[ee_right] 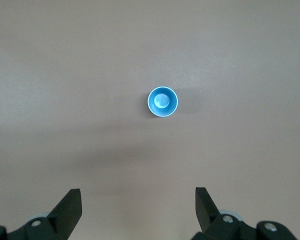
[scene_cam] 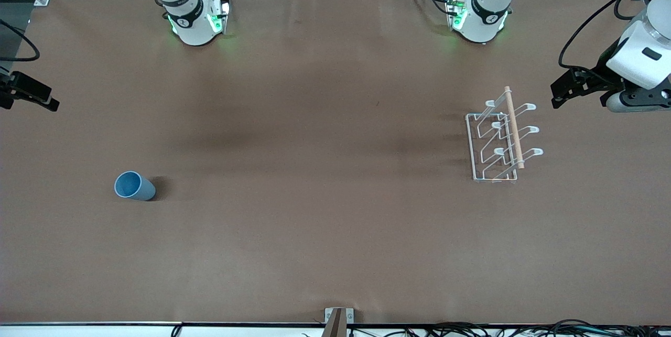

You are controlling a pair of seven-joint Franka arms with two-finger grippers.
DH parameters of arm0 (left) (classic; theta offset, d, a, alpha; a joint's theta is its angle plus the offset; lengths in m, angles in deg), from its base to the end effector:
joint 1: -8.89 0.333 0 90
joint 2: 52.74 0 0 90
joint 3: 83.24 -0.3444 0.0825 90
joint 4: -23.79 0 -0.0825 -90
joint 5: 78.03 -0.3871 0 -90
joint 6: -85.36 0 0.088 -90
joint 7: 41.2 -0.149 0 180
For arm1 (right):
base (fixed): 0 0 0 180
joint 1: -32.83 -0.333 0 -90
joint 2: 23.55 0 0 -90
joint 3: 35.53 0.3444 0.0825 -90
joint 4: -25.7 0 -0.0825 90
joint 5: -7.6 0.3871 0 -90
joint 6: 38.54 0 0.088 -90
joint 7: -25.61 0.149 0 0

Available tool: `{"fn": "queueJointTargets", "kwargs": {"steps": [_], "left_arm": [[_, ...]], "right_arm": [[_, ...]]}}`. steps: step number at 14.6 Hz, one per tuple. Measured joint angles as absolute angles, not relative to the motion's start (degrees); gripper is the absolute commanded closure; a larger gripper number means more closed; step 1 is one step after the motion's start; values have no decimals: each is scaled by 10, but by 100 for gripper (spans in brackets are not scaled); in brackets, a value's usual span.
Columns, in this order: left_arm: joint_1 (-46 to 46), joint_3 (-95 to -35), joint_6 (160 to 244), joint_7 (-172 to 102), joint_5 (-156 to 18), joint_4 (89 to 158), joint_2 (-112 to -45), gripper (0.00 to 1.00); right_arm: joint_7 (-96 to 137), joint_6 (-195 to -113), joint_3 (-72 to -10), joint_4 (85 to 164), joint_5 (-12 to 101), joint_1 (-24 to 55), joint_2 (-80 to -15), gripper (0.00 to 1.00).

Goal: Hang cup on cup holder
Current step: 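Move the right gripper down toward the light-blue cup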

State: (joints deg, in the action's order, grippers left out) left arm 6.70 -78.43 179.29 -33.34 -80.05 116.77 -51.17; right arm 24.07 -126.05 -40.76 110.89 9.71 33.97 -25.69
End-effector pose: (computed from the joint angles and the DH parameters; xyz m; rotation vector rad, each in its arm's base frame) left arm 0.5529 -0.0634 0.6075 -3.1091 -0.0207 -0.0752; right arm 0.5638 -0.0562 0.6260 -3.1059 0.1283 -0.0087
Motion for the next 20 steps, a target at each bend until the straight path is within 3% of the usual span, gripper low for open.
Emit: {"fn": "queueJointTargets", "kwargs": {"steps": [10,20], "left_arm": [[67,-784,1793,-334,-801,1168,-513,0],[66,-783,1794,-334,-801,1168,-521,0]], "right_arm": [[241,-1270,-410,1116,97,352,-259,0],[240,-1473,-412,1223,102,378,-357,0]]}}
